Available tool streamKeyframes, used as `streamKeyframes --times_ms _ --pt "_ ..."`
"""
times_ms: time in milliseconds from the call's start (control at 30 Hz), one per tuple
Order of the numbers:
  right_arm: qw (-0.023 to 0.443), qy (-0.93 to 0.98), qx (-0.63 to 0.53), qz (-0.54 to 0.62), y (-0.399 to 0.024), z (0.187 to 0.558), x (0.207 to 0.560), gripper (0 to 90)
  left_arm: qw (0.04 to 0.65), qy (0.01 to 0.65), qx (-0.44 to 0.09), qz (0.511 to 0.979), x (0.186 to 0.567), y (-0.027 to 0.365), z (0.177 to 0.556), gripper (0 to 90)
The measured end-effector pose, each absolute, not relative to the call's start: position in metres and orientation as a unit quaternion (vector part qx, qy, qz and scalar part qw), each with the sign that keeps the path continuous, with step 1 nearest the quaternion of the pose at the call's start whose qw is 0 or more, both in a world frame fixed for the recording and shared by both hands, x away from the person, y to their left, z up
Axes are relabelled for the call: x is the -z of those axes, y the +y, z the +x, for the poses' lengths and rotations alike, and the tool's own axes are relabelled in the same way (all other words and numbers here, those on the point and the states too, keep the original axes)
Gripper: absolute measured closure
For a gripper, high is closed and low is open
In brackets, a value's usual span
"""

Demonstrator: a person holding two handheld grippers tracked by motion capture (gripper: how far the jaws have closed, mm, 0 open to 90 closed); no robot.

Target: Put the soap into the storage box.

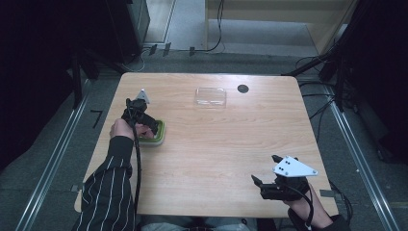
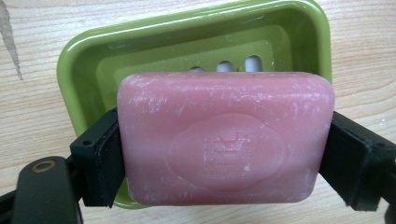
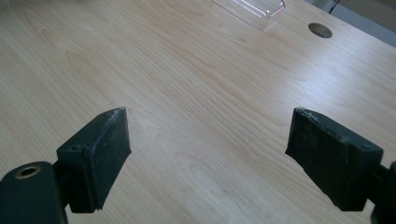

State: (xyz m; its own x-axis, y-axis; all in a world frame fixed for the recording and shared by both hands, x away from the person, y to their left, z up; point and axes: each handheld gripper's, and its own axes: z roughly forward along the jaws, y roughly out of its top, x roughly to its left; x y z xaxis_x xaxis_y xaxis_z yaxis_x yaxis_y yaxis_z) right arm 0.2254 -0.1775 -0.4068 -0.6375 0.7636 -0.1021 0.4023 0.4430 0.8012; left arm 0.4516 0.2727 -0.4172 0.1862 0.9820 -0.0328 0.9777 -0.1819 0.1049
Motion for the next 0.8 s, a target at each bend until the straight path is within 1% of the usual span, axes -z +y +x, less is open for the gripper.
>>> streamKeyframes --times_ms 800 --pt "0.233 0.818 -0.39 0.354 -0.178 0.226 0.407 13.8 0.046 0.651 -0.025 0.757 0.431 0.271 0.457 13.8"
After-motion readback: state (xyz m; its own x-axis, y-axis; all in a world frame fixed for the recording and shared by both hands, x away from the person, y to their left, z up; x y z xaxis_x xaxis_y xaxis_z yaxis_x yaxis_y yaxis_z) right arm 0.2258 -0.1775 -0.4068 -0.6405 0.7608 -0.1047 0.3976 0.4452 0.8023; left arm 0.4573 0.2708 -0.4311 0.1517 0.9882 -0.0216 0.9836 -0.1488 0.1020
